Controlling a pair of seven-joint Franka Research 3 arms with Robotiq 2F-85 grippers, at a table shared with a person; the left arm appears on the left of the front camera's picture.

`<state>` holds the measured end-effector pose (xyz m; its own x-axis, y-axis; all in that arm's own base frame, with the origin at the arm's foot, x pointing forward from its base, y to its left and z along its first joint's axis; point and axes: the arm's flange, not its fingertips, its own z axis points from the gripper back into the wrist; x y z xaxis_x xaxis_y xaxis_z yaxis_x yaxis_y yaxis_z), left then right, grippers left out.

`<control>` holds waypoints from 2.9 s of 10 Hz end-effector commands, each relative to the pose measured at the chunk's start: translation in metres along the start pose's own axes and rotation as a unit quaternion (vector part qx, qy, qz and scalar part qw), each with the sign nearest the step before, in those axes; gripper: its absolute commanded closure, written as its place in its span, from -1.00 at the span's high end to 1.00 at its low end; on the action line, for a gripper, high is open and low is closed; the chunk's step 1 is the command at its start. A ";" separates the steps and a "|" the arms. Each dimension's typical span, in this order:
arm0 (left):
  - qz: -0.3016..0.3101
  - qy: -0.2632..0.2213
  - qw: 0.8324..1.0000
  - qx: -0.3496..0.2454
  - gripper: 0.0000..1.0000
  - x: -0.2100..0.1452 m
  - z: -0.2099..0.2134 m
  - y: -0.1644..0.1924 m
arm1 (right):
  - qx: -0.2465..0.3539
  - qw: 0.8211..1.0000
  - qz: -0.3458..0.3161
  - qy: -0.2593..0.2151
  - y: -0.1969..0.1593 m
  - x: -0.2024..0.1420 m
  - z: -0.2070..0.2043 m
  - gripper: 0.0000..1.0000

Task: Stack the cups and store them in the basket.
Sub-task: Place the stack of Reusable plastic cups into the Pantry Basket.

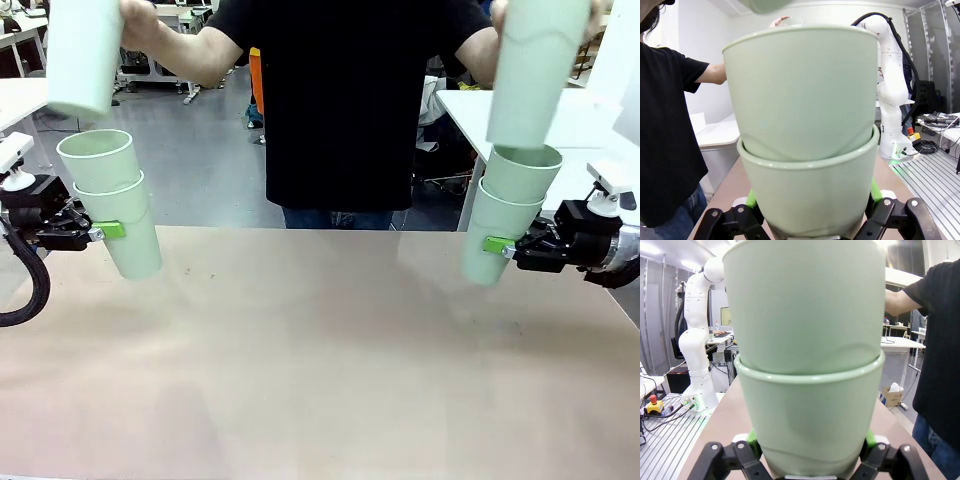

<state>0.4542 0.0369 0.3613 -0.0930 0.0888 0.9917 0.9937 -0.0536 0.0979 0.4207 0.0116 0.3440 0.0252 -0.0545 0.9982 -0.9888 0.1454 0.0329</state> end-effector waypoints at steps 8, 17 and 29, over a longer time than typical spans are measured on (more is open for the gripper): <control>-0.003 -0.003 1.000 0.001 0.80 0.005 0.000 0.001 | -0.002 1.000 0.004 -0.005 -0.002 0.004 -0.001 0.72; -0.003 -0.003 1.000 0.001 0.80 0.005 0.000 0.001 | -0.002 1.000 0.004 -0.005 -0.002 0.004 -0.001 0.72; -0.003 -0.003 1.000 0.001 0.80 0.005 0.000 0.001 | -0.002 1.000 0.004 -0.005 -0.002 0.004 -0.001 0.72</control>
<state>0.4546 0.0372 0.3601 -0.0913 0.0859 0.9921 0.9941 -0.0513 0.0959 0.4207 0.0116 0.3432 0.0267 -0.0547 0.9981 -0.9888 0.1454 0.0344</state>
